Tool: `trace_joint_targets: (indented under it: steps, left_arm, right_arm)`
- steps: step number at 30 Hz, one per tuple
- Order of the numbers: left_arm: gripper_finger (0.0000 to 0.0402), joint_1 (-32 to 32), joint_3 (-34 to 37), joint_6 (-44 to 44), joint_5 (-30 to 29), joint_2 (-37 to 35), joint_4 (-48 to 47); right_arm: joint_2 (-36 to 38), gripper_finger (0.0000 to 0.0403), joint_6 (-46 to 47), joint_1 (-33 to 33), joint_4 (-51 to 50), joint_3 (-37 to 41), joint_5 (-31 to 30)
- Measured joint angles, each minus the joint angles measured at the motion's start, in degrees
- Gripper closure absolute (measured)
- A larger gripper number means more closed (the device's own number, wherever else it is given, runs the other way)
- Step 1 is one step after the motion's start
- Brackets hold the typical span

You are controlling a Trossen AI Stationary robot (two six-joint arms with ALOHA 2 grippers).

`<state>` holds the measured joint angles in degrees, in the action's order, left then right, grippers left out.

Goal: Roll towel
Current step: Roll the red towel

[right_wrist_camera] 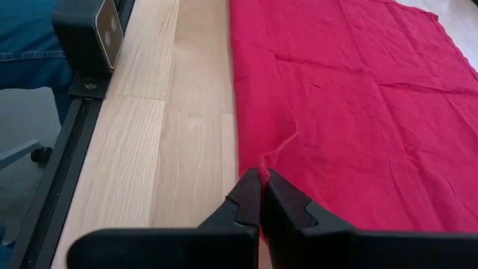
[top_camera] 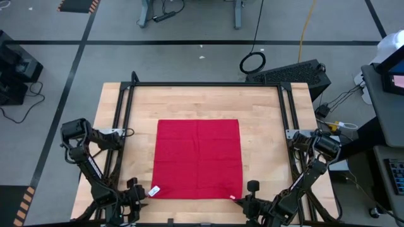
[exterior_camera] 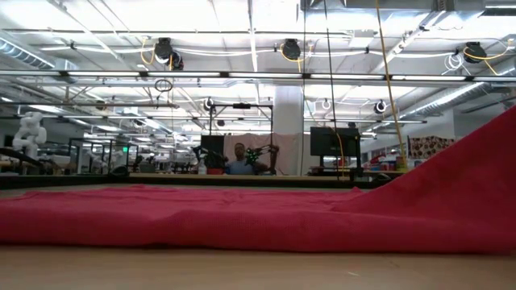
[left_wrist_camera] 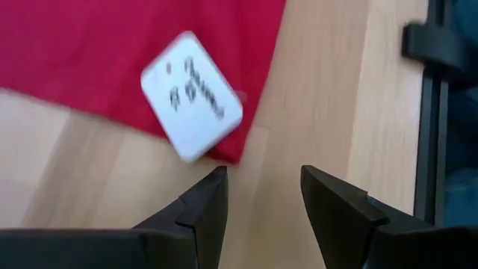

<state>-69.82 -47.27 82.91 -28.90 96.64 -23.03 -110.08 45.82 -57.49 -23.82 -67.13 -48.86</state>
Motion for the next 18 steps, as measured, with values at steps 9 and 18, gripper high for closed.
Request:
trace_joint_targets:
  steps: [9,18]
  left_arm:
    - [0.0227,0.04,0.00,-0.80,-1.68,0.92,0.97]
    - [0.0227,0.13,-0.07,-4.47,-4.35,4.11,3.27]
  right_arm:
    - [0.00,0.0403,0.00,0.00,0.00,0.00,0.98]
    - [0.00,0.0403,0.00,0.00,0.00,0.00,0.98]
